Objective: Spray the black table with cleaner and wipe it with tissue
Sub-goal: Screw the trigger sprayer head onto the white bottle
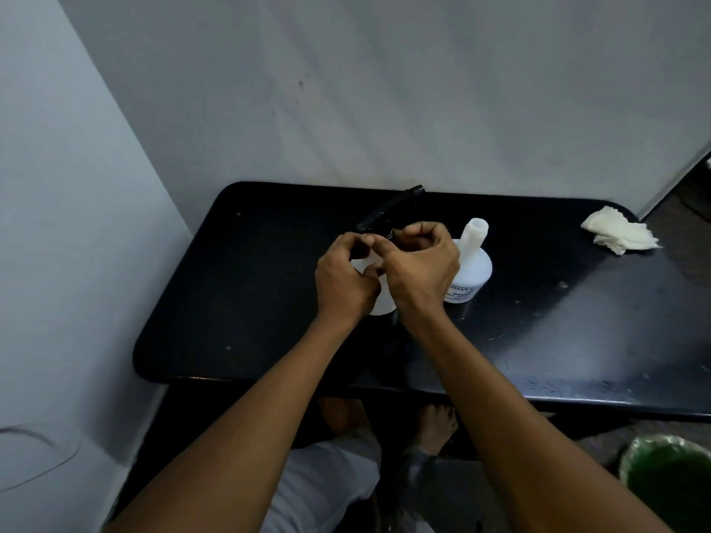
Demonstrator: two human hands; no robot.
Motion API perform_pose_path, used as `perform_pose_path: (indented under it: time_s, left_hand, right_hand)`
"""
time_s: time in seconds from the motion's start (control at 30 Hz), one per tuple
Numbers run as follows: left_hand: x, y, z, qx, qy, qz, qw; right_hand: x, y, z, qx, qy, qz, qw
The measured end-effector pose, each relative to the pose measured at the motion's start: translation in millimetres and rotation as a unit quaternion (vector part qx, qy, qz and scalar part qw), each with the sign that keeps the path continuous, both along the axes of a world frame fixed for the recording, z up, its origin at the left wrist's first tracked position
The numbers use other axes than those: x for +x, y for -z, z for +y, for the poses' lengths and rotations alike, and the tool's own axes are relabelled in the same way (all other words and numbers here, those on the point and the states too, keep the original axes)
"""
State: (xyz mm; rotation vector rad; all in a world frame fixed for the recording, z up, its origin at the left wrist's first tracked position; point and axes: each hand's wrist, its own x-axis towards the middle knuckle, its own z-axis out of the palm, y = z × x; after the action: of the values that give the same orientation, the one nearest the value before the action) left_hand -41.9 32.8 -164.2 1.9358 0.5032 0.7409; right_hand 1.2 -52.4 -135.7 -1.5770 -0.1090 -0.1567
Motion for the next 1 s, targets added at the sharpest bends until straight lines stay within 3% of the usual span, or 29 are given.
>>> perform_pose_path:
  time_s: [0.23,0.5,0.63,0.73,1.0]
  left_hand:
    - [1,1,-6,-0.025,-0.005,-0.018,1.000]
    - [-1,0,-7,0.009,-0.002,-0.021,1.000]
    - [2,2,-5,0.007,-0.004,-0.006,1.000]
    - [3,2,-5,0.002,-0.009,0.001,1.000]
    - [1,0,-7,0.006,0.002,-0.009,1.000]
  right_hand:
    - [-6,-1,4,-0.014,-0.057,-0.006,0.998]
    - [-4,-8,0,-0.092,-0.010,-0.071,0.993]
    - [5,-9,-7,-0.122,-0.084,-0.062,0.987]
    - [8,-11,-13,-0.086,-0.161,-0.040,0.982]
    - [12,-10,-13,-0.115,-0.115,-0.065,0.985]
